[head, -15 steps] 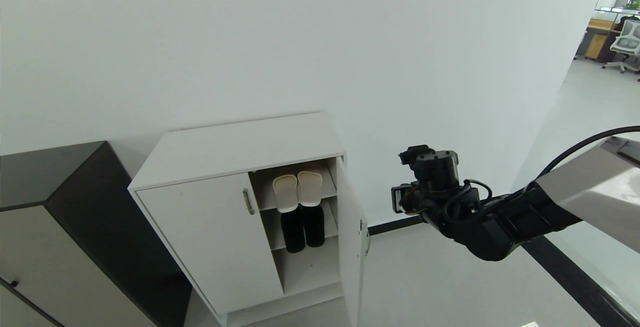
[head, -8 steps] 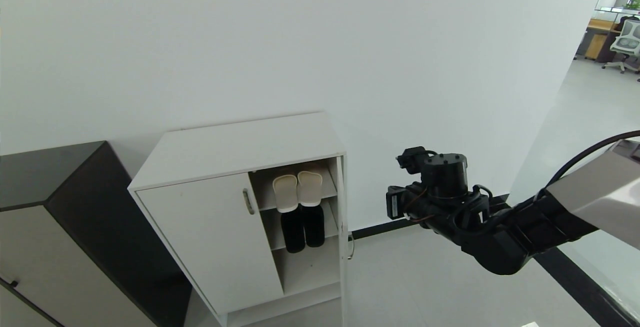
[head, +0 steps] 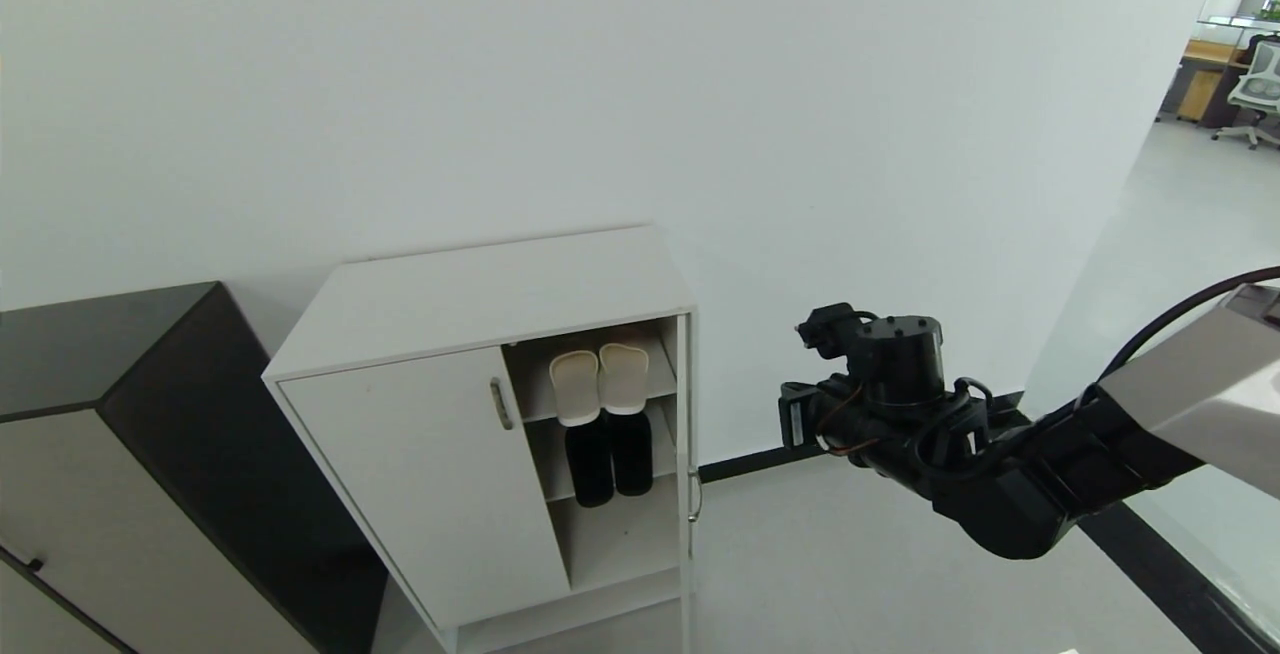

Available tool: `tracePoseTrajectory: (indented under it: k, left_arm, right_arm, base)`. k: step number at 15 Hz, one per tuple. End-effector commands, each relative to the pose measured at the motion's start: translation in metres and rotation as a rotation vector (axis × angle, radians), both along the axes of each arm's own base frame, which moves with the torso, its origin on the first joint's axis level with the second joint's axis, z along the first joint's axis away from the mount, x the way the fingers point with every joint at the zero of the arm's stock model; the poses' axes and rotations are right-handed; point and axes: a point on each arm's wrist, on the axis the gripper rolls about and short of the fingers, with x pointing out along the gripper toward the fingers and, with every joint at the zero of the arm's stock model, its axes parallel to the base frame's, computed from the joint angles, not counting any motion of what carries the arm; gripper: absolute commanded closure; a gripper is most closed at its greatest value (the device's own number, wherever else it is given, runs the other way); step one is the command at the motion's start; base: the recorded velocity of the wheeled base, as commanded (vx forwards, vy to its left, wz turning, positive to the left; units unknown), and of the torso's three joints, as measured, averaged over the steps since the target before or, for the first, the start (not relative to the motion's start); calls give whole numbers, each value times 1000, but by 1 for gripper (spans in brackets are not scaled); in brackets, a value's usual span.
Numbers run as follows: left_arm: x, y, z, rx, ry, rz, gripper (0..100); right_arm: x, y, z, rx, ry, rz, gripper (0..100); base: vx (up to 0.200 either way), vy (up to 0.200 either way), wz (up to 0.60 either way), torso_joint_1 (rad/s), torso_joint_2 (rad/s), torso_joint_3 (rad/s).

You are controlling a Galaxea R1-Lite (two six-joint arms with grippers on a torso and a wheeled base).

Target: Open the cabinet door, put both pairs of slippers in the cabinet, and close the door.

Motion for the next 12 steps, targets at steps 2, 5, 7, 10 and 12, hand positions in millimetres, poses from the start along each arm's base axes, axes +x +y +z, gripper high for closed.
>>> tracePoseTrajectory:
  k: [2,5,7,10,12]
  left_arm:
    - [0,0,0,0,0,1,100]
    - [0,0,0,0,0,1,100]
    - [0,0,0,0,0,1,100]
    - [0,0,0,0,0,1,100]
    - [0,0,0,0,0,1,100]
  right_arm:
    - [0,0,0,1,0,0,100]
    - [0,0,0,1,-1,-1,100]
    - [-1,0,0,0,-1,-3,100]
    - [1,-2,-4,-20,7,-8,100]
    - [5,-7,-10,-48,22,-20,100]
  base:
    - [0,0,600,2,7,2]
    - [0,0,200,1,2,1]
    - [0,0,0,0,0,0]
    - [0,0,0,0,0,0]
    - [0,0,0,0,0,0]
